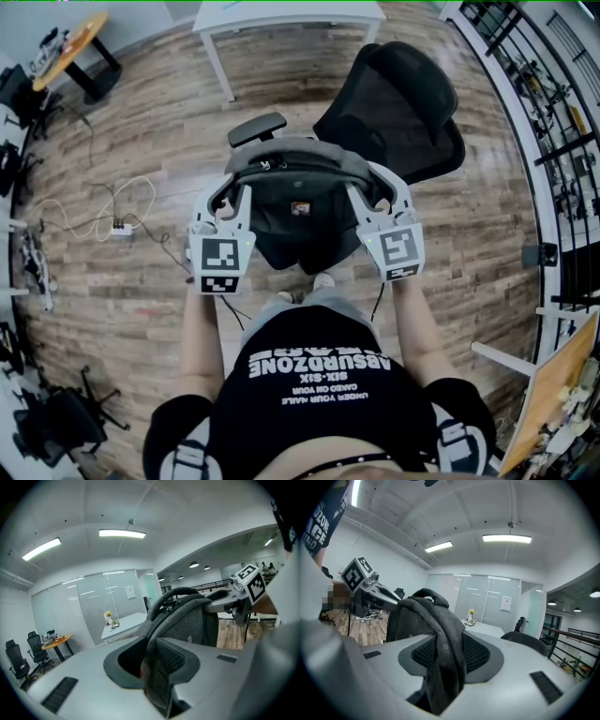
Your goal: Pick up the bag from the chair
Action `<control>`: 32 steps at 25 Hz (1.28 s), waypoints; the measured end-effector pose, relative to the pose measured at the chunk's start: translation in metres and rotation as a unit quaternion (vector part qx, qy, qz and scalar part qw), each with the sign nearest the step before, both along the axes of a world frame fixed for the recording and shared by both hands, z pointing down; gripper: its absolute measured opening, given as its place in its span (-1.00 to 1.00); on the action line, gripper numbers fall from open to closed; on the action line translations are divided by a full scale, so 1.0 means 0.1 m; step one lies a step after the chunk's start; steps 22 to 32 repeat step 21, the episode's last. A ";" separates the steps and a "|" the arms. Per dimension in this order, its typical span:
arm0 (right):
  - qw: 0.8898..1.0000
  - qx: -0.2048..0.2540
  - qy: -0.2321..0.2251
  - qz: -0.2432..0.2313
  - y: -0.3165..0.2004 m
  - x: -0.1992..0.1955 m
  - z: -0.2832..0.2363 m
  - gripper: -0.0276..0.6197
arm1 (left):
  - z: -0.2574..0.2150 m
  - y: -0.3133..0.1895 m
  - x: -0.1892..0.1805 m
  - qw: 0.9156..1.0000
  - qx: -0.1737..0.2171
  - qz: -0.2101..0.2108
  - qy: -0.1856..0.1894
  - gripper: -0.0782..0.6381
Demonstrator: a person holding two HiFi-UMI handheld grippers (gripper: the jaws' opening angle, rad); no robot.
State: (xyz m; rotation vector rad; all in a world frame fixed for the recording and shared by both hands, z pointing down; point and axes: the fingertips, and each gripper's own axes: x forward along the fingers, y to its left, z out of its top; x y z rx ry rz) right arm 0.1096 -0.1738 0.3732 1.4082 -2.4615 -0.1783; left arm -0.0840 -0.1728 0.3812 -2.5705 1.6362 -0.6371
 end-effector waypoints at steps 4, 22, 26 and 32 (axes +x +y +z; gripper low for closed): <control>1.000 0.000 0.001 -0.001 -0.02 -0.01 0.00 -0.43 | 0.00 -0.01 -0.01 1.000 0.001 -0.002 0.001 -0.54; 1.000 -0.001 0.001 -0.004 -0.08 0.00 -0.02 -0.43 | -0.04 -0.07 0.00 1.000 0.001 -0.003 0.003 -0.55; 1.000 -0.001 0.001 -0.004 -0.08 0.00 -0.02 -0.43 | -0.04 -0.07 0.00 1.000 0.001 -0.003 0.003 -0.55; 1.000 -0.001 0.001 -0.004 -0.08 0.00 -0.02 -0.43 | -0.04 -0.07 0.00 1.000 0.001 -0.003 0.003 -0.55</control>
